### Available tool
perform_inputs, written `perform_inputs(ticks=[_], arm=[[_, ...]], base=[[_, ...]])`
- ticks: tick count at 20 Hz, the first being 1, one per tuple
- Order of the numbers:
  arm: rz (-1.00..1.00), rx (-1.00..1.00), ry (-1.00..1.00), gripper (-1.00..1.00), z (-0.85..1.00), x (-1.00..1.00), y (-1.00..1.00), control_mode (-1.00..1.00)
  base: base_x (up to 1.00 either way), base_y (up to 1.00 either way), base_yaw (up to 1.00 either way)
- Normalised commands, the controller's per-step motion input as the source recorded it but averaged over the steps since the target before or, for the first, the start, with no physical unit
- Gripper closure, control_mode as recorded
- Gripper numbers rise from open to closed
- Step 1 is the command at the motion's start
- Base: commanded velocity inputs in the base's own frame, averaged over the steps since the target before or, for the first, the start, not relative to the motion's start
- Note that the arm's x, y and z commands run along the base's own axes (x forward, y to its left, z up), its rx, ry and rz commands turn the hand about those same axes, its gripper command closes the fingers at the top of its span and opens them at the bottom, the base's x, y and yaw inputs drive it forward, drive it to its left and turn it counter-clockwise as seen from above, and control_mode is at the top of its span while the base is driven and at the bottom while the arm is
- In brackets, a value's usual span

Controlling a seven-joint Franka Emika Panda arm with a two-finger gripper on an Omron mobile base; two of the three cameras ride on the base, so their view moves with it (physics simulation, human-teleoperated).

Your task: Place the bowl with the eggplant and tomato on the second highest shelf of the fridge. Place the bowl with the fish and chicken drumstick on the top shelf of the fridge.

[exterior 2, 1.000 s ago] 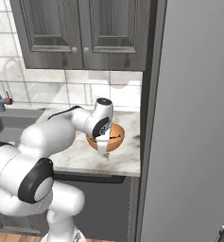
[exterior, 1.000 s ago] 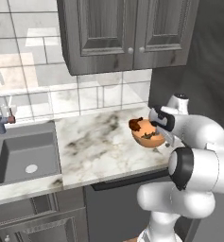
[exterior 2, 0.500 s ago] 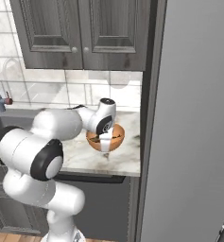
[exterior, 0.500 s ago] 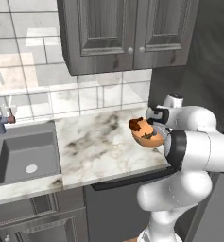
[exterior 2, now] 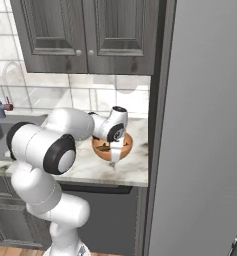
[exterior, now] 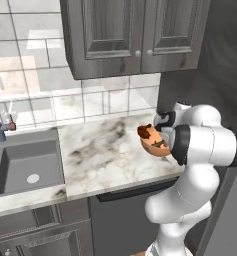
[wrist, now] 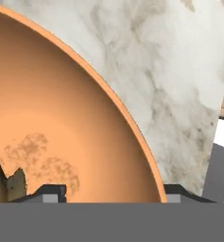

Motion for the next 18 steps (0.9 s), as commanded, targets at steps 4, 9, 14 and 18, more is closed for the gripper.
perform_inputs(ticks=[4,9,14,18], arm=[[0.0,0.0,0.0,1.0,0.0,0.0,0.0,-1.0],[0.0,-0.02,-0.12,1.0,0.01,-0.21,0.07,-1.0],[0.0,-0.13,-0.4,1.0,0.17,-0.85,0.21,-1.0],[-0.03,-0.13,-0.53,1.0,0.27,-1.0,0.16,-1.0]], base=[[0.0,0.0,0.0],[0.0,0.0,0.0],[0.0,0.0,0.0],[0.0,0.0,0.0]])
